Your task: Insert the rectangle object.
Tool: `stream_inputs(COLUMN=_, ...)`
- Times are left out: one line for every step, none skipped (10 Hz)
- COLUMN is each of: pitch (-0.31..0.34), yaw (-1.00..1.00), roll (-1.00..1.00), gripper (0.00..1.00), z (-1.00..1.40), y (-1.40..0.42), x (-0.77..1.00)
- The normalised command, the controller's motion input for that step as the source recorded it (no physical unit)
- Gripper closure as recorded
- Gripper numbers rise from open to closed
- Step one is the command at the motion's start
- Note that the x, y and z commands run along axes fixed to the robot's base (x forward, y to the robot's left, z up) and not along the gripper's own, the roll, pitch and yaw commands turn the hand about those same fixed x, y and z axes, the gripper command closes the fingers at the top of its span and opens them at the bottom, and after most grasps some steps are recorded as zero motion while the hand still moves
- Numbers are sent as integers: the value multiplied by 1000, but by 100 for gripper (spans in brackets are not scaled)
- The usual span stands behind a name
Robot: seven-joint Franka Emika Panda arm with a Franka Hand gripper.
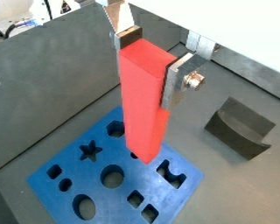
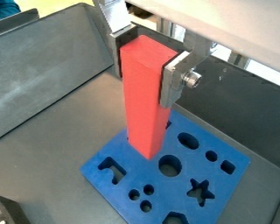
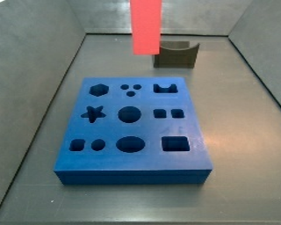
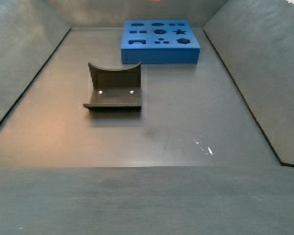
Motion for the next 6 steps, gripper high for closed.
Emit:
stream_inputs(pitch=-60, yaw=0, roll=0, gripper=100, z=-89, y=-57, x=0)
stream_inputs(pitch=-91, yaw=0, roll=151, gripper=100, z=-366, y=-606, x=126)
stream_inputs(pitch=0, yaw=0, roll=237, gripper=100, z=-423, y=-800, x=500)
stream_inputs(pitch=63, yaw=0, roll=267, gripper=100, z=-463, y=-660, x=617)
stream_inputs(pitch=73, yaw=0, roll=276, gripper=100, z=-477, y=-620, x=649)
stream_inputs(pitch=73, yaw=0, roll=286, gripper=100, z=-483, y=-611, x=654)
